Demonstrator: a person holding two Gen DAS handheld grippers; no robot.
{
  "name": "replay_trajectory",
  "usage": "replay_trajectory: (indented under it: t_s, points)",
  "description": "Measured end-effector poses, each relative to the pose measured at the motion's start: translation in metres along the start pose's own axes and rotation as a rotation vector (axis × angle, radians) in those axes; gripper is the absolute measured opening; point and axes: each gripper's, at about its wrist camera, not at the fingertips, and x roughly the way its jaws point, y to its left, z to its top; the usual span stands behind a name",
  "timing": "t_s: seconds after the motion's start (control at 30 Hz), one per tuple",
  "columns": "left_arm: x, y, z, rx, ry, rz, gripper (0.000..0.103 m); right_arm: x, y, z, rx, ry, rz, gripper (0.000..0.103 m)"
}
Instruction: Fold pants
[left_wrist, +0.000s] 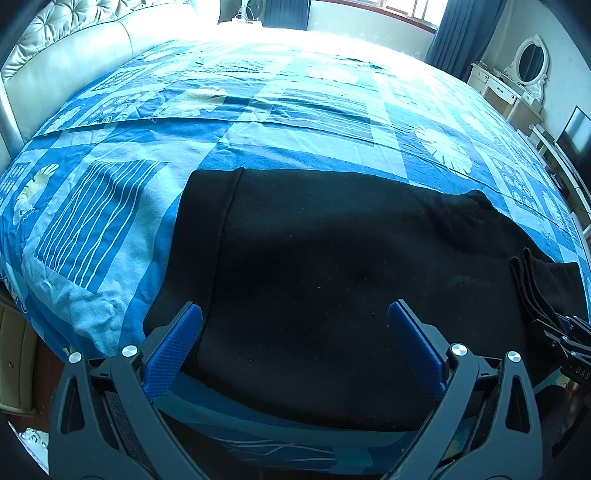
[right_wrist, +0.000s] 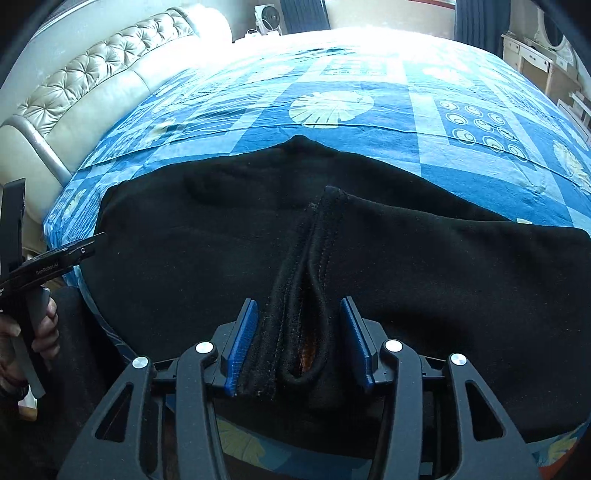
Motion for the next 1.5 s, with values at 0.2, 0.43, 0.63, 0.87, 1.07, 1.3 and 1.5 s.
replay_trajectory:
  t_s: [0.2, 0.43, 0.63, 0.87, 1.07, 1.3, 1.5]
  points:
    - [0.0, 0.0, 0.0, -0.003, 0.002, -0.002, 0.101, 0.001, 0.013, -0.003, 0.001, 0.024, 0.061, 0.058]
    - [0.003, -0.001, -0.002, -0.003, 0.01, -0.007, 0.101, -0.01, 0.022, -0.001, -0.022, 0.005, 0.102, 0.06]
    - [0.006, -0.001, -0.003, -0.008, 0.023, -0.022, 0.101, -0.065, -0.029, 0.021, 0.115, -0.136, 0.246, 0.06]
    - [0.007, 0.003, -0.002, -0.032, 0.033, -0.034, 0.101, -0.116, -0.221, 0.001, 0.566, -0.354, 0.178, 0.063]
    - [0.007, 0.001, -0.004, -0.024, 0.031, -0.025, 0.101, -0.068, -0.307, -0.023, 0.818, -0.27, 0.272, 0.063]
    - [0.01, 0.001, -0.006, -0.015, 0.039, -0.021, 0.101, -0.025, -0.306, -0.025, 0.803, -0.167, 0.264, 0.027]
    - [0.013, 0.0, -0.006, -0.01, 0.042, -0.021, 0.101, -0.031, -0.302, -0.031, 0.828, -0.199, 0.294, 0.031]
